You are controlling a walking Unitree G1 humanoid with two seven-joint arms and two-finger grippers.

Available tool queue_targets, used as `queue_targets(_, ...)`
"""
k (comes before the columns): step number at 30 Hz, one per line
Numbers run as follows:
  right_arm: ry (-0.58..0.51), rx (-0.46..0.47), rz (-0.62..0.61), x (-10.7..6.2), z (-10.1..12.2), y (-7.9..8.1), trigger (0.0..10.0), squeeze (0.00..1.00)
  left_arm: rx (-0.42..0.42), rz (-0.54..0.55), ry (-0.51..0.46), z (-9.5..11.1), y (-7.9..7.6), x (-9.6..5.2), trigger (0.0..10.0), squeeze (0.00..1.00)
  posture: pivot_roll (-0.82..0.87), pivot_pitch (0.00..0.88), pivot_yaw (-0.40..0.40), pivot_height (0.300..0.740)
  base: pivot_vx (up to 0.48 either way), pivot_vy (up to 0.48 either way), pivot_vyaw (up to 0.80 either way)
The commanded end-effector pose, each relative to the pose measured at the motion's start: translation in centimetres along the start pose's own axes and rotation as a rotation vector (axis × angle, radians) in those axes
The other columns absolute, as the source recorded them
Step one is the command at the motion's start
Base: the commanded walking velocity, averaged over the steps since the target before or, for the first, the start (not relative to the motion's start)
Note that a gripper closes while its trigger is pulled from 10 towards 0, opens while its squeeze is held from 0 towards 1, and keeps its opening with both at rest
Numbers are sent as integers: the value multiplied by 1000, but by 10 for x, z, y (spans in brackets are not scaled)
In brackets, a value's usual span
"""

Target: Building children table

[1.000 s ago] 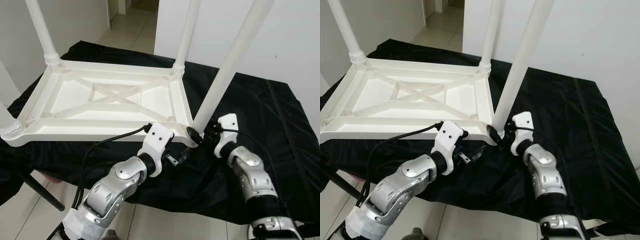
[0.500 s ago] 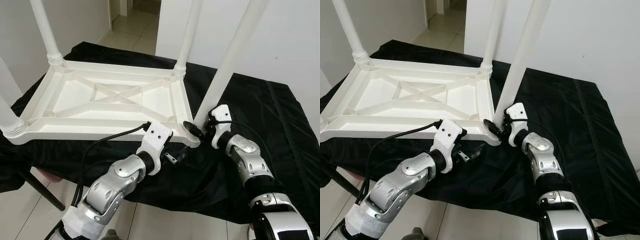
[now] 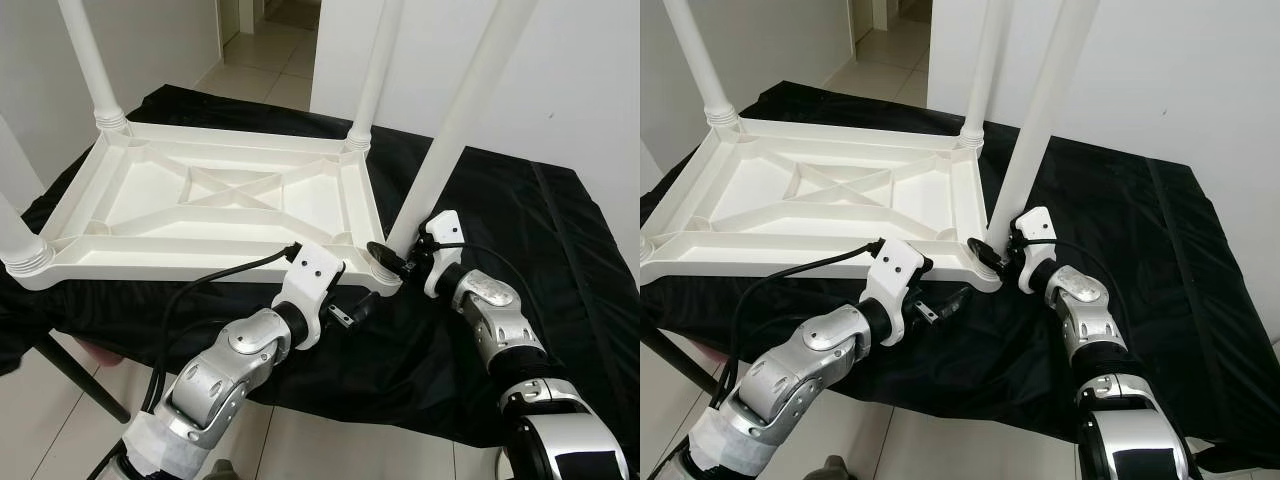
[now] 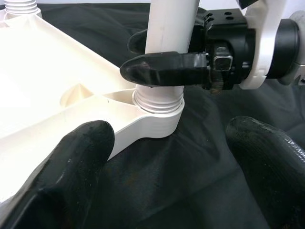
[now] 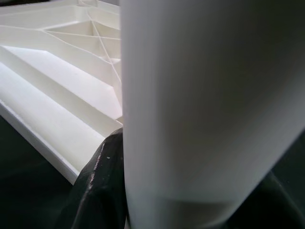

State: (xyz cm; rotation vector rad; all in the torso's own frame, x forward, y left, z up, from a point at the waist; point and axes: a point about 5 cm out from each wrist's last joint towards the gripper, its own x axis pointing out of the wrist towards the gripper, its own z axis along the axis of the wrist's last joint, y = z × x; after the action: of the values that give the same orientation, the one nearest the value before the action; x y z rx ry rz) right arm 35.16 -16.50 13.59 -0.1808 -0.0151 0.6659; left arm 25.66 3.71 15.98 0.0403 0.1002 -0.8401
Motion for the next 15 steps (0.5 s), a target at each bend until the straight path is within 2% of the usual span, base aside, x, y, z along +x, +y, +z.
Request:
queue_targets(1,99,-6,-55,-5,-18,2,10000,0,8,-118,-8,1,-7,2,10000,0,147,18,-74,740,0,0,0)
queue_targets(5,69,11,-83,-3,-17,9,10000,0,8,-118,-7,0,-7,2,10000,0,145,19,-72,740,0,0,0)
queue_targets(7,20,64,-138,0,-13,24,10000,0,18,-108,3,-1,-6,2,10000,0,147,24,-73,740,0,0,0)
queue_targets(8,20,64,-138,0,-13,24,10000,0,18,-108,3,-1,-6,2,10000,0,147,24,-73,740,0,0,0)
queue_targets(10,-31,99,-179,3,-8,40,10000,0,22,-96,9,-2,-4,2,10000,0,143,25,-71,740,0,0,0)
queue_targets(14,-43,101,-194,3,-6,45,10000,0,24,-90,10,-3,-3,2,10000,0,143,25,-71,740,0,0,0)
queue_targets(15,-52,124,-257,5,-3,51,10000,0,29,-72,10,-3,-2,2,10000,0,144,26,-74,740,0,0,0)
